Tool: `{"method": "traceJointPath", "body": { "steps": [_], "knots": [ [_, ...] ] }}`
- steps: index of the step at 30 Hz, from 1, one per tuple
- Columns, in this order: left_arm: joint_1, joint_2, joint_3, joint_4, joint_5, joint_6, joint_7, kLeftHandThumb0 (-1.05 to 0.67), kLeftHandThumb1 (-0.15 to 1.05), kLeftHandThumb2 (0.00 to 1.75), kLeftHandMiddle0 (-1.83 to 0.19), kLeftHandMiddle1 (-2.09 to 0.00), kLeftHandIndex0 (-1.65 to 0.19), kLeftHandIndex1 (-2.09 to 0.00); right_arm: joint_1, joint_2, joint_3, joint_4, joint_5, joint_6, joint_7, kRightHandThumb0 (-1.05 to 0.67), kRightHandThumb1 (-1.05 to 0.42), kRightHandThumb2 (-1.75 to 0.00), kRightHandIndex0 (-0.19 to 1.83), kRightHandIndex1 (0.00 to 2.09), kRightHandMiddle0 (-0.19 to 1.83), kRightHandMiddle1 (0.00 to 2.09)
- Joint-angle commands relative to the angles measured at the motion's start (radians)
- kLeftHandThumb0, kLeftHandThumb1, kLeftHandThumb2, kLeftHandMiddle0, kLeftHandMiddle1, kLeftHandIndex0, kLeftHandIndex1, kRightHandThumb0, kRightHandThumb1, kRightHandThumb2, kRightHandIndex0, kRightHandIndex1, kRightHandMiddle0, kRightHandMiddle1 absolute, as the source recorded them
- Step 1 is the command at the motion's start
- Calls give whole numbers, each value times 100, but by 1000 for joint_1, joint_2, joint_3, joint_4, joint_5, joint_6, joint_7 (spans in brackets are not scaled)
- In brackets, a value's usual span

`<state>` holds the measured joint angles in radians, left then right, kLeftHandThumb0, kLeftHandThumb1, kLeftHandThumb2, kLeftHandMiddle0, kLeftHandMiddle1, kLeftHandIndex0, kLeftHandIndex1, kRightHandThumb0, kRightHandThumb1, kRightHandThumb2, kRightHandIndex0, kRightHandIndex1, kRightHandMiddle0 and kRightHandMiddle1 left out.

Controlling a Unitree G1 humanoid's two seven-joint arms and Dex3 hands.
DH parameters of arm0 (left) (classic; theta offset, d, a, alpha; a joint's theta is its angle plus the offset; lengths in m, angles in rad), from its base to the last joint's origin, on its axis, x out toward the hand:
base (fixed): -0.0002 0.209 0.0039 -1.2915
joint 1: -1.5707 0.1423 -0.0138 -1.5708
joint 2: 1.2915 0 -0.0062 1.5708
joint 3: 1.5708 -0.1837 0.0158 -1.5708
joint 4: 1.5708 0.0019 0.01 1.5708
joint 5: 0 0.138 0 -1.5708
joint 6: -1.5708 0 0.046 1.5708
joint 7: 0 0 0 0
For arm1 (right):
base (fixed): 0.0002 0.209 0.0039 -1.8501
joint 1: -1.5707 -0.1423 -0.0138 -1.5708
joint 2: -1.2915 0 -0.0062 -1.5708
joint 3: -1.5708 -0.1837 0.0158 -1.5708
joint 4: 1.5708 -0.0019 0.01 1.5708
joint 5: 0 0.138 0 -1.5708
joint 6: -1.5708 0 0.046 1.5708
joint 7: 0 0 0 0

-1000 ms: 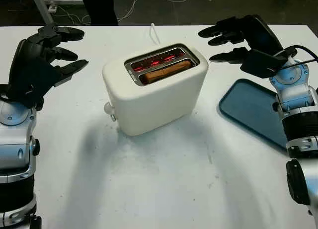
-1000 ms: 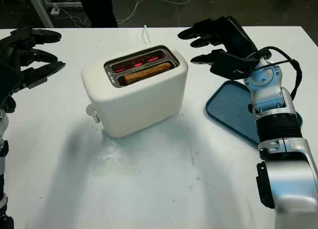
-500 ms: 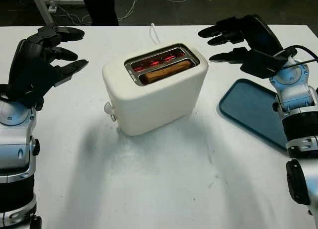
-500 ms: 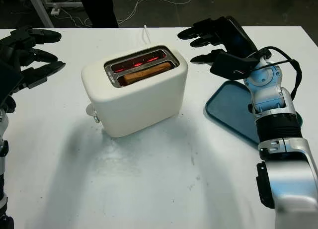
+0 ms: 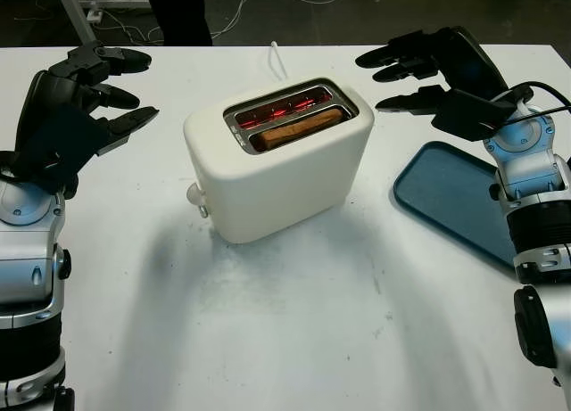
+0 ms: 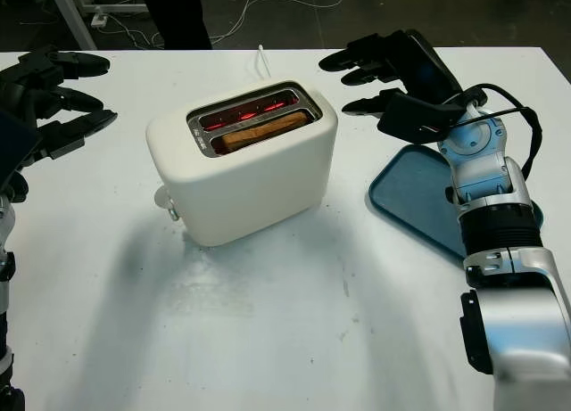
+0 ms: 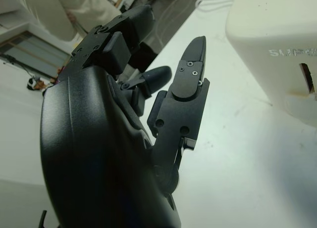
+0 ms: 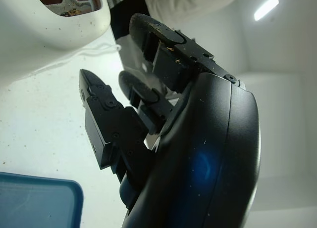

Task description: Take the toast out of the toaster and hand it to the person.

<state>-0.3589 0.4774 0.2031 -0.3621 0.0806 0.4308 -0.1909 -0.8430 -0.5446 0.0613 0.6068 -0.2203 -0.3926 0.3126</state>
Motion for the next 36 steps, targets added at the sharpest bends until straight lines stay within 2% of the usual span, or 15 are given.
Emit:
{"method": "traceJointPath", "body": {
  "steps": [1, 36],
  "knots": [
    [8, 0, 6, -9, -6, -3, -1, -25, 90, 0, -31, -117, -48, -59, 8, 5, -3, -6, 10, -11, 4, 13, -73, 0, 102, 3, 95, 0],
    [5, 3, 3, -5, -12, -2, -5, -24, 90, 0, -32, -118, -48, -59, 8, 3, -3, 0, 5, -11, -1, 11, -73, 0, 103, 2, 95, 1]
  ]
}}
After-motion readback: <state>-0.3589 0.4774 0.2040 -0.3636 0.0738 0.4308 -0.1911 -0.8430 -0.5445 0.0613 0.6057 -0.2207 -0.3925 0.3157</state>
